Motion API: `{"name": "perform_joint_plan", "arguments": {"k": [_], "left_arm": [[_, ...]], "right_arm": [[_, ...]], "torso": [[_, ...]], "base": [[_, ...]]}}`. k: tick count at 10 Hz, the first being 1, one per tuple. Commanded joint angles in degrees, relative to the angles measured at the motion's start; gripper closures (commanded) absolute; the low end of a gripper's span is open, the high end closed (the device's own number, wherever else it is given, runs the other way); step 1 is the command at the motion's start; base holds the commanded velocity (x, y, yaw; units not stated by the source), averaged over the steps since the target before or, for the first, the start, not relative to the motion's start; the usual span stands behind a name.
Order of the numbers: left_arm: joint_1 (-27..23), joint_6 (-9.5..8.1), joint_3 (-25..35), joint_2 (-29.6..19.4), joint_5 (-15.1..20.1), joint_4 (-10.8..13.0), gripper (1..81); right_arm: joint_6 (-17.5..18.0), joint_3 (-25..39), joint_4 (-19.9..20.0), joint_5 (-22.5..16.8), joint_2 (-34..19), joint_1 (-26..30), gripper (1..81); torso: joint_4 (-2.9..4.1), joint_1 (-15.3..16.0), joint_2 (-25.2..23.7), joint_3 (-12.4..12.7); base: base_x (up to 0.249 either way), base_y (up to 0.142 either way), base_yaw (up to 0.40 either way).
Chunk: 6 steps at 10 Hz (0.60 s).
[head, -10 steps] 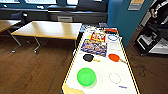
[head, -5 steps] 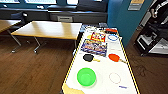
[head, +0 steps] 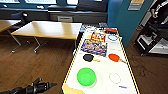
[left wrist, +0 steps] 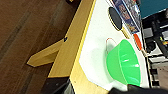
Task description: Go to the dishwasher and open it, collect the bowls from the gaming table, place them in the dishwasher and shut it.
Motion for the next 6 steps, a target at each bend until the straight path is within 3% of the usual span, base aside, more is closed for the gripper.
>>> {"name": "perform_joint_plan", "arguments": {"k": [1, 2, 4, 6], "left_arm": [[-12.0, -1.44, -3.1, 3.9, 11.3, -1.5, 1.0], [-13.7, -2.66, -4.3, 5.5, 12.9, -1.8, 1.0], [-15.3, -7.32, -6.1, 8.2, 14.4, -1.9, 1.0], [-16.5, -14.36, -8.8, 11.5, 15.0, -1.8, 1.0]], "right_arm": [[-0.1, 0.6, -1.8, -2.5, -2.1, 0.4, 81.1], [-0.1, 0.6, -1.8, -2.6, -2.0, 0.5, 81.1], [-0.1, 0.7, -1.8, -2.9, -1.8, 0.9, 81.1], [-0.1, 1.3, -1.9, -3.2, -1.8, 1.3, 81.1]], "torso": [[0.00, 0.0, 0.0, 0.0], [0.00, 0.0, 0.0, 0.0], [0.00, 0.0, 0.0, 0.0], [0.00, 0.0, 0.0, 0.0]], "base": [[0.000, 0.000, 0.000], [0.000, 0.000, 0.000], [0.000, 0.000, 0.000], [0.000, 0.000, 0.000]]}}
